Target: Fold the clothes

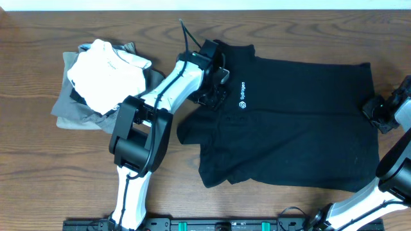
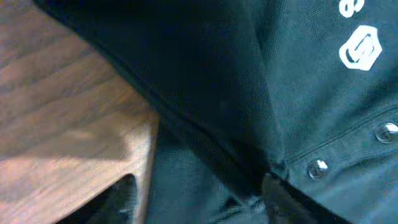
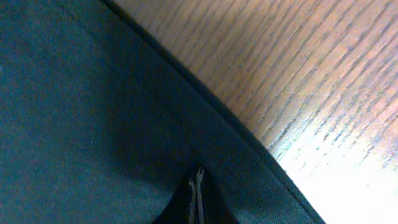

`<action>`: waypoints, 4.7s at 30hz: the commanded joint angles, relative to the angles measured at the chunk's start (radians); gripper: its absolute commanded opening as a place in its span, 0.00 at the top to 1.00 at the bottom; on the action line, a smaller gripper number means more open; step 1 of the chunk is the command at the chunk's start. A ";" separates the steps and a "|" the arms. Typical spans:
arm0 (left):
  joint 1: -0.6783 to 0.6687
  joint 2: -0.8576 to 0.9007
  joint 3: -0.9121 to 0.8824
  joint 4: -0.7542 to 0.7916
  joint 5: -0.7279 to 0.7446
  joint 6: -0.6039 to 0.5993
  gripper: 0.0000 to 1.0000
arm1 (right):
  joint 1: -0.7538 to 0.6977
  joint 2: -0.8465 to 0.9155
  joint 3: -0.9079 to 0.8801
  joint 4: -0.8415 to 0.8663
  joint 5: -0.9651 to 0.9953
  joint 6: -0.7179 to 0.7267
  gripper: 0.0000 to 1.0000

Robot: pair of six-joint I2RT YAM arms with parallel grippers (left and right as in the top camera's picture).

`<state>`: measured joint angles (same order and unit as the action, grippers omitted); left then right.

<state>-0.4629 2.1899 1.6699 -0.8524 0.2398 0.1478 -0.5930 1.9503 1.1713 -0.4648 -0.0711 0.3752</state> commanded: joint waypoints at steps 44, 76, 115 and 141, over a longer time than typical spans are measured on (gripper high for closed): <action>0.157 -0.250 0.056 -0.030 -0.309 -0.056 0.07 | -0.107 -0.060 0.123 -0.171 -0.183 -0.172 0.62; 0.158 -0.310 -0.076 -0.335 -0.014 -0.060 0.07 | -0.097 0.024 0.047 -0.119 -0.015 -0.058 0.99; 0.158 -0.310 -0.101 -0.369 0.085 -0.059 0.21 | -0.153 -0.142 0.386 -0.558 -0.427 -0.338 0.85; 0.081 -0.743 -0.236 -0.394 0.168 -0.274 0.20 | 0.015 -0.428 0.359 -0.867 -0.370 -0.332 0.66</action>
<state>-0.3378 1.3983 1.5566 -1.2903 0.3115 -0.0650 -0.6247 1.5288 1.5429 -1.3319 -0.4683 0.0589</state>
